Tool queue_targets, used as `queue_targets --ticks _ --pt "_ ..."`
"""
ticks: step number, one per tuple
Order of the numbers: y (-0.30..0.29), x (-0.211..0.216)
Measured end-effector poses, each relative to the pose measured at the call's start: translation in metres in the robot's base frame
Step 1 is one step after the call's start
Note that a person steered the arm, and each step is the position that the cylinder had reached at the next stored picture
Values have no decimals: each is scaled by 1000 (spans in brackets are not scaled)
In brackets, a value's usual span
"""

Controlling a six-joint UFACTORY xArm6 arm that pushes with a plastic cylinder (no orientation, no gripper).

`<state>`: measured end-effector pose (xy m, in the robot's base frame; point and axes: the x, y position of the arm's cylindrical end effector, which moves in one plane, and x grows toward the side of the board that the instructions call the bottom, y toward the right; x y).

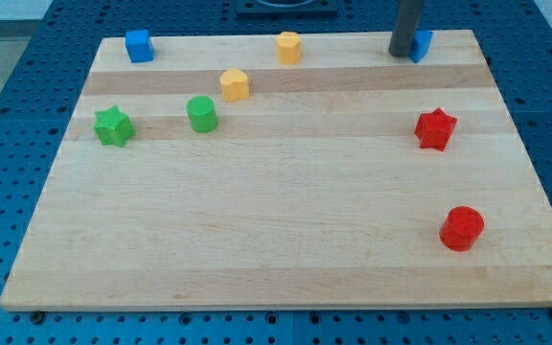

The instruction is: Move the red star into the green circle

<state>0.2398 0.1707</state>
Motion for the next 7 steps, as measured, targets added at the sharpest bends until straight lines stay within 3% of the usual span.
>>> queue_targets --ticks 3,6,7 --pt "-32 31" --pt "-118 158" --pt "-135 180"
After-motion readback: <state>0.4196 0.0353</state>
